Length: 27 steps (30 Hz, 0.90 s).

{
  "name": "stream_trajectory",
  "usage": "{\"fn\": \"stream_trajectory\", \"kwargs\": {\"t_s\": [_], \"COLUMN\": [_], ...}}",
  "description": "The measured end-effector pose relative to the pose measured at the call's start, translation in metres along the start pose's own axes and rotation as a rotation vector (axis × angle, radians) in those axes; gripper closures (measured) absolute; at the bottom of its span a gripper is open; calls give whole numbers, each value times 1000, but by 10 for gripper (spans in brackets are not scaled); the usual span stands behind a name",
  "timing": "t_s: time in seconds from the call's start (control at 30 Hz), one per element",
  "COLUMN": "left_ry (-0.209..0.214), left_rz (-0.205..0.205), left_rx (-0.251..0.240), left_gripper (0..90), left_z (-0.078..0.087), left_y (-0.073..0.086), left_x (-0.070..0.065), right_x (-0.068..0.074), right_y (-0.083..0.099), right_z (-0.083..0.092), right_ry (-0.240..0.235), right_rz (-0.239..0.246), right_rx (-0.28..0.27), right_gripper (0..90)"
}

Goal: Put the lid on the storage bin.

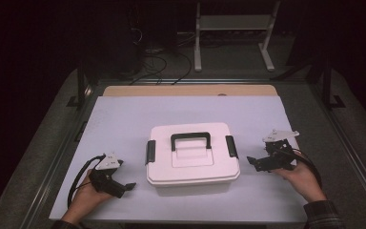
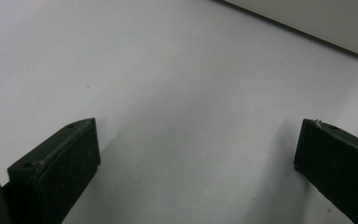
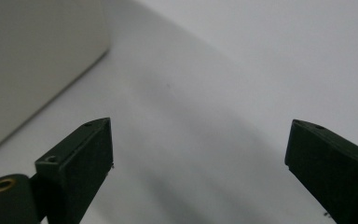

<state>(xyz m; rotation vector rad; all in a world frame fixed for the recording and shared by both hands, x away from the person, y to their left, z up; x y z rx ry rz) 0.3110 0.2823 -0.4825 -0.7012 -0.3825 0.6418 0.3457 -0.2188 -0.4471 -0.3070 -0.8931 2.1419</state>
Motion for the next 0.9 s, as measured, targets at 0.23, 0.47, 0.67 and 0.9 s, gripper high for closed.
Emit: {"fn": "stream_trajectory", "kwargs": {"t_s": [0.23, 0.47, 0.67, 0.9], "left_ry": [0, 0, -1, 0], "left_rz": [0, 0, 0, -1], "left_rx": [0, 0, 0, -1], "left_gripper": [0, 0, 0, 0], "left_z": [0, 0, 0, 0], "left_y": [0, 0, 0, 0], "left_x": [0, 0, 0, 0], "right_x": [-1, -2, -2, -1], "right_y": [13, 28, 42, 46], "right_z": [-6, -9, -14, -13], "right_ry": [3, 17, 23, 31], "right_rz": [-56, -84, -109, -127], "right_rx": [40, 18, 27, -21], "right_gripper": [12, 12, 11, 11]}}
Point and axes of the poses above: each handheld gripper's, and its own axes: z roughly backward along the jaws, y roughly out of its underside, x roughly to its left, the point moved 4 cm from there along -z, roughly forward along the jaws, and after that the axes turned 9 degrees about -y, right-handed, at the moved point
